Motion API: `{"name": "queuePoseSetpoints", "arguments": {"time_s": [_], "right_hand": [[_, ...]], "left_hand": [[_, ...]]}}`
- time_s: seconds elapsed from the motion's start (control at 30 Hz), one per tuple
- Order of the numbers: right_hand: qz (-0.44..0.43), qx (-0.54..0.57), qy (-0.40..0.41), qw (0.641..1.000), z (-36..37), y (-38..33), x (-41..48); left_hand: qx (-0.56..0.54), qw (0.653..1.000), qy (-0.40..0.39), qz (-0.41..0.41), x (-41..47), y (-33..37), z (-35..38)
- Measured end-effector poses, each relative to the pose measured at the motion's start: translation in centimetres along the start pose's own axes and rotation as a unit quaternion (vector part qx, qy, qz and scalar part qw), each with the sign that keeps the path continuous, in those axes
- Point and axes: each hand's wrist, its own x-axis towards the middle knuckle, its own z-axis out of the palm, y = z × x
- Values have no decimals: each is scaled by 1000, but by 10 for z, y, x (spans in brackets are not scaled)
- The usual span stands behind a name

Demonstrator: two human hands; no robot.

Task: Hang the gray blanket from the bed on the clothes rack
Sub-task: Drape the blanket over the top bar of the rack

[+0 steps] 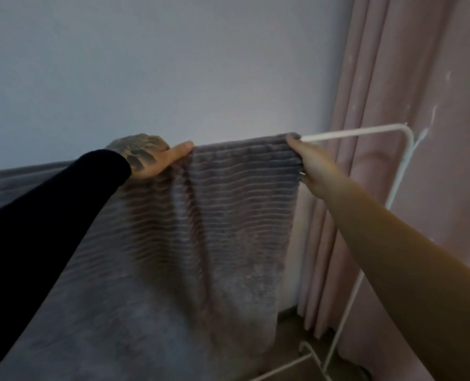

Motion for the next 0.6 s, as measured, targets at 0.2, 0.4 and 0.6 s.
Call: {"name": "queuePoseSetpoints", "arguments": {"time_s": [0.2, 0.4, 0.6], "right_hand": [[-133, -15, 31, 991, -21, -42, 24], [-172, -54, 67, 981, -30, -93, 52], [-191, -40, 73, 978, -55, -96, 65]], "left_hand": [[-69, 994, -80, -15, 18, 13, -17], [-39, 996, 18, 81, 24, 79, -21], [-32, 980, 116, 159, 34, 116, -18]]}}
